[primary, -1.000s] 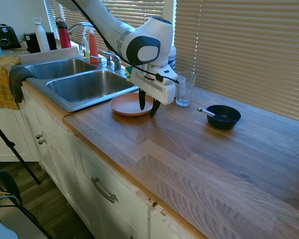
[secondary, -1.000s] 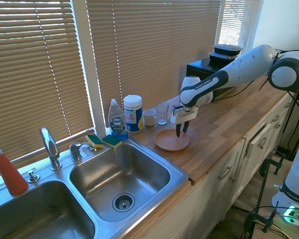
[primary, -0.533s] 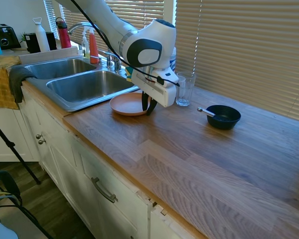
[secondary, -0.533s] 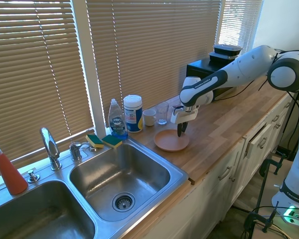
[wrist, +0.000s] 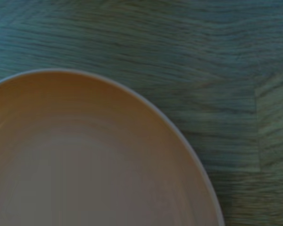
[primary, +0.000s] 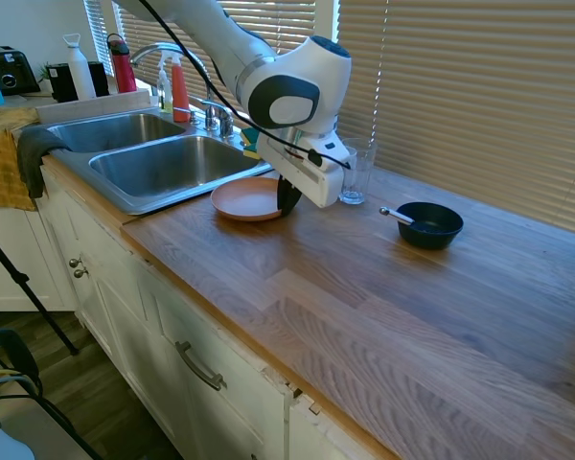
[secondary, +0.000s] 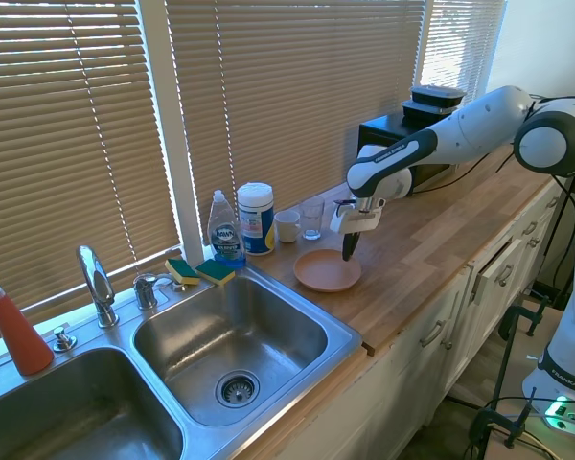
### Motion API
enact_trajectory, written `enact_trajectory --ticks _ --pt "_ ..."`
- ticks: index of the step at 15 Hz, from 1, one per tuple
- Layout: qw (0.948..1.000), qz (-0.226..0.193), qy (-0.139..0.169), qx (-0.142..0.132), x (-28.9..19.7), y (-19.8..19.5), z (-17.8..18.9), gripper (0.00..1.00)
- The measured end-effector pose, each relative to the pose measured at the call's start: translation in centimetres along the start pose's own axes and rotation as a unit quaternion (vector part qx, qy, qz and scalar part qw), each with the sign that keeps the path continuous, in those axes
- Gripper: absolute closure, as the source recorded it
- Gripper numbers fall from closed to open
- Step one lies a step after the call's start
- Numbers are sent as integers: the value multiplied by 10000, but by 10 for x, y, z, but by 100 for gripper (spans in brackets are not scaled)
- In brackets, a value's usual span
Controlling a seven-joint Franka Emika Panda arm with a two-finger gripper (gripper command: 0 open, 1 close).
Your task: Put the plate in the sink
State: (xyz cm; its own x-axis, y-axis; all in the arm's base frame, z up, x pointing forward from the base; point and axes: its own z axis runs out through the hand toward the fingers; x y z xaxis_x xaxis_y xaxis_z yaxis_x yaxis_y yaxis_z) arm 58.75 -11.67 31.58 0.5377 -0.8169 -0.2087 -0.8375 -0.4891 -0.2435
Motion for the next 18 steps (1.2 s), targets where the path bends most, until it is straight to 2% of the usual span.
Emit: enact_trajectory --ticks 3,7,12,14,18 --pt "9997 -62 -157 152 3 1 -5 100" --pt "9989 -158 -173 402 -8 -13 -32 100" --pt "9963 -471 -60 721 -69 -62 -72 100" --pt "9957 -580 -38 721 -103 -89 -69 100" --pt "9950 -836 133 525 -182 -147 -56 100"
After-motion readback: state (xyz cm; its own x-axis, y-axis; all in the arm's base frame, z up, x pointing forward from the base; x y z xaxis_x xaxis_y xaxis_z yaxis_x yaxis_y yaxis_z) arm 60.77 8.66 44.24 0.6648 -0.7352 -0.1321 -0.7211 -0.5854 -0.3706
